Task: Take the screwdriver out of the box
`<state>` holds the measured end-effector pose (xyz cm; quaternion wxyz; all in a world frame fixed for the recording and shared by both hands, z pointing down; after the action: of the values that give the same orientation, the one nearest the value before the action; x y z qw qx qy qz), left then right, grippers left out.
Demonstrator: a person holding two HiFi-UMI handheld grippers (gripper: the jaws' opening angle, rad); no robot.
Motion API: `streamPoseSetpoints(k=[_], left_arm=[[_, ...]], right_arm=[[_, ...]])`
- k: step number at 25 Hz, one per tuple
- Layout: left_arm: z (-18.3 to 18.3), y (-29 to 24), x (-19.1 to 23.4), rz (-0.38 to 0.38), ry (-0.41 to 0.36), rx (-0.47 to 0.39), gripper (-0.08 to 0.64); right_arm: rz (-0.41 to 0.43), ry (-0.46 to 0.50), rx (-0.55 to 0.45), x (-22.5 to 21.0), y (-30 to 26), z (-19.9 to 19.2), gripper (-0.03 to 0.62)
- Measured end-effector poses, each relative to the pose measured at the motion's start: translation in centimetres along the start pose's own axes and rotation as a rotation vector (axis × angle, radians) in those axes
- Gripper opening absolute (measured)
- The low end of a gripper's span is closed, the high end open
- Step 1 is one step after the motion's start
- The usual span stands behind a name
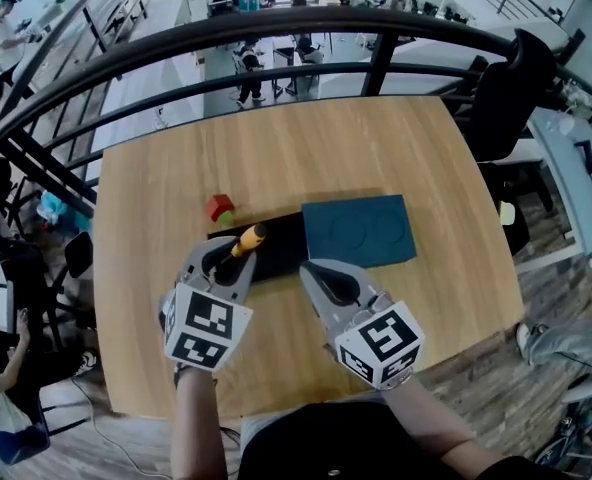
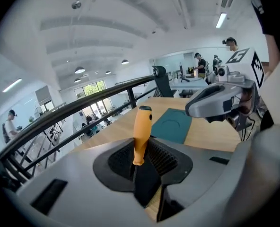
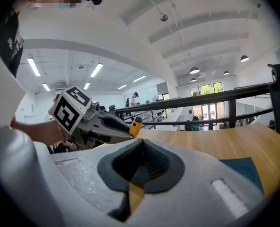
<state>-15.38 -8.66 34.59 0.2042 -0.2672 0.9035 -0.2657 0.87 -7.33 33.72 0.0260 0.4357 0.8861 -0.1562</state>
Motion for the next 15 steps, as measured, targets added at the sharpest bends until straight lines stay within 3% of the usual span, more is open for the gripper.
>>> streamPoseSetpoints(k=[6, 11, 15], left_arm=[[0.0, 4.9, -0.4, -0.028, 0.236, -0.218, 0.107], [-0.9, 7.7, -1.2, -0.006, 0.32, -0.329, 0.107], [-2.2, 8.5, -1.7, -0.024, 0.431, -0.397, 0.107]], right_arm=[[0.031, 0.038, -0.002, 2.0, 0.5, 1.1, -0.003], [0.05, 0.067, -0.018, 2.8, 0.7, 1.6, -0.003], [0.064, 0.084, -0.004, 3.6, 0.8, 1.4, -0.003]])
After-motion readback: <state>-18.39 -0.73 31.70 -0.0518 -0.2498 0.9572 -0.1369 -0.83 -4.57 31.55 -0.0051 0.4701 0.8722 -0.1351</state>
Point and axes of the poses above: the fingertips, and each gripper's own axes: y backward along the fingers, x to its left, z out of its top, the point moved 7 cm from there along y, backward along the fingers, and after that the axes turned 2 degrees about -y, right-handed, at the moved point
